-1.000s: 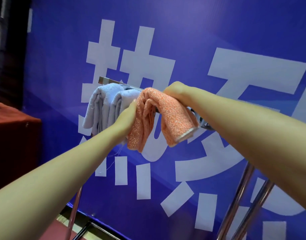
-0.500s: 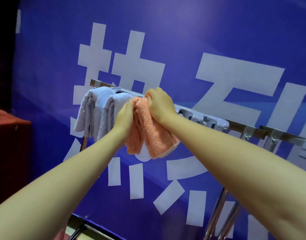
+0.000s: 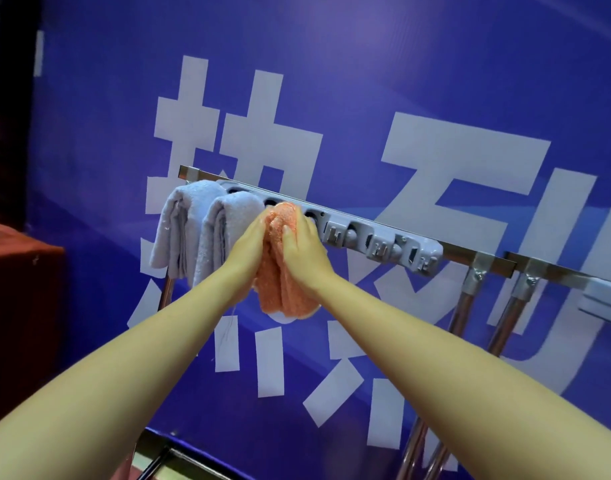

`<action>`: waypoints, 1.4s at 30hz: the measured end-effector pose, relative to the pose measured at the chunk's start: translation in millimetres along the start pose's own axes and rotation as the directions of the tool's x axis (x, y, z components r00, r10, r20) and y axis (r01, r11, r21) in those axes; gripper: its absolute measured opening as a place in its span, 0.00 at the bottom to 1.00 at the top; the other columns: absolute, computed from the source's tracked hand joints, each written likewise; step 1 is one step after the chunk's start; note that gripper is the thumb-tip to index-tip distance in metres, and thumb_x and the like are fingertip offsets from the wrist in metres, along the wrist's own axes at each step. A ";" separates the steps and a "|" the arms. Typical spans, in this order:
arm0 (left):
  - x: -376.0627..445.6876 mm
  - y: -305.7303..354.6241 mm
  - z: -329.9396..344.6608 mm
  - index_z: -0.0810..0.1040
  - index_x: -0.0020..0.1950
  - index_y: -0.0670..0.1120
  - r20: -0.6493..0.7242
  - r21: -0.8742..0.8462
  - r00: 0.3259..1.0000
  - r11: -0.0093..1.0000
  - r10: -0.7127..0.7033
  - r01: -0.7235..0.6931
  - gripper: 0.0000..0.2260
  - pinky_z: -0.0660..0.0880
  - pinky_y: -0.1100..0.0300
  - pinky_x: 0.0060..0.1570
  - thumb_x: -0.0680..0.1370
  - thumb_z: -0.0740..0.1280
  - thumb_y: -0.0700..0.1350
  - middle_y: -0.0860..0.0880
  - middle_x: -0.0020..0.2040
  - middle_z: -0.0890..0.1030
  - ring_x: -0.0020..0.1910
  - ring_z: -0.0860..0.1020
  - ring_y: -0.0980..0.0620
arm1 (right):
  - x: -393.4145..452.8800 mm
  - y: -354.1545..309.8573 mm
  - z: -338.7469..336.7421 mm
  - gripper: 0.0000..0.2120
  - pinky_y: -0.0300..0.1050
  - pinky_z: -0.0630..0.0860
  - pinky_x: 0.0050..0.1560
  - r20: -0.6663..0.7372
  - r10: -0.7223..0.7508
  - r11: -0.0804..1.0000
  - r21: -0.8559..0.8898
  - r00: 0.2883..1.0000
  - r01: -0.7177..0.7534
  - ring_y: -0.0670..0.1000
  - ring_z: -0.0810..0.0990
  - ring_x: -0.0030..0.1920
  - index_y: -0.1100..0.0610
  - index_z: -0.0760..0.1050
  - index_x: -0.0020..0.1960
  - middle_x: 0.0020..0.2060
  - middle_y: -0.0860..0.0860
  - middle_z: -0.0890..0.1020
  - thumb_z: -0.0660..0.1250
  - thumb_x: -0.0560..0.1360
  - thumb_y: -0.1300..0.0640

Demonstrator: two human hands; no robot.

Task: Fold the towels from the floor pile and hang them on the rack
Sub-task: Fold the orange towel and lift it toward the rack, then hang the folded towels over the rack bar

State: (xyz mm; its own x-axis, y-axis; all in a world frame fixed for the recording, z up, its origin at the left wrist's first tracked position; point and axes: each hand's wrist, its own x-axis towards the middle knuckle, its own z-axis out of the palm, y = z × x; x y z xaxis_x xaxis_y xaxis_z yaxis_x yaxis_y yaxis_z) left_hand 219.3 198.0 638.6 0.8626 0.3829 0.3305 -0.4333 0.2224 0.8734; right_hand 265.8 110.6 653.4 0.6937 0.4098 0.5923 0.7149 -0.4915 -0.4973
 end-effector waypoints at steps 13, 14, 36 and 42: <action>-112.2 13.1 3.5 0.73 0.64 0.50 -0.107 0.544 0.937 0.809 0.333 -0.225 0.12 0.72 0.71 0.40 0.81 0.59 0.42 0.52 0.55 0.78 0.48 0.76 0.61 | -109.8 -12.9 -51.9 0.09 0.53 0.76 0.53 -0.123 0.272 0.874 0.447 0.954 -0.191 0.53 0.79 0.52 0.50 0.74 0.56 0.49 0.50 0.80 0.58 0.79 0.56; -127.9 8.0 9.5 0.75 0.60 0.49 -0.095 0.527 0.958 0.830 0.270 -0.182 0.10 0.73 0.68 0.40 0.81 0.59 0.42 0.52 0.51 0.79 0.45 0.77 0.59 | -129.9 -8.5 -56.2 0.07 0.52 0.77 0.50 -0.125 0.308 0.859 0.462 0.943 -0.219 0.53 0.79 0.49 0.50 0.74 0.53 0.46 0.50 0.80 0.58 0.79 0.56; -461.0 -391.4 12.8 0.79 0.55 0.38 -0.146 0.733 0.625 0.341 -0.767 0.589 0.12 0.73 0.51 0.56 0.80 0.57 0.36 0.37 0.55 0.81 0.54 0.78 0.38 | -721.5 240.0 -17.3 0.17 0.32 0.59 0.18 0.197 0.980 -0.016 0.099 0.004 -0.995 0.44 0.68 0.19 0.58 0.70 0.29 0.16 0.45 0.69 0.61 0.76 0.65; -465.6 -450.5 -32.4 0.78 0.59 0.41 -0.221 0.841 0.604 0.164 -0.766 0.516 0.17 0.72 0.52 0.58 0.76 0.58 0.48 0.42 0.58 0.80 0.57 0.77 0.41 | -747.4 282.4 70.2 0.17 0.49 0.72 0.34 0.289 0.957 0.027 -0.051 0.011 -0.998 0.53 0.74 0.30 0.53 0.69 0.28 0.23 0.49 0.74 0.62 0.74 0.63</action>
State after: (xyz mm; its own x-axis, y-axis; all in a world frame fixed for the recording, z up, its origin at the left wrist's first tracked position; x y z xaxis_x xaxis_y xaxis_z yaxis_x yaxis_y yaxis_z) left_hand 4.5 -51.4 79.7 0.7951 0.2585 -0.5486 0.5932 -0.5197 0.6149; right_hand -44.8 -280.5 25.8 0.7171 -0.2441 -0.6528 -0.6780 -0.4613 -0.5723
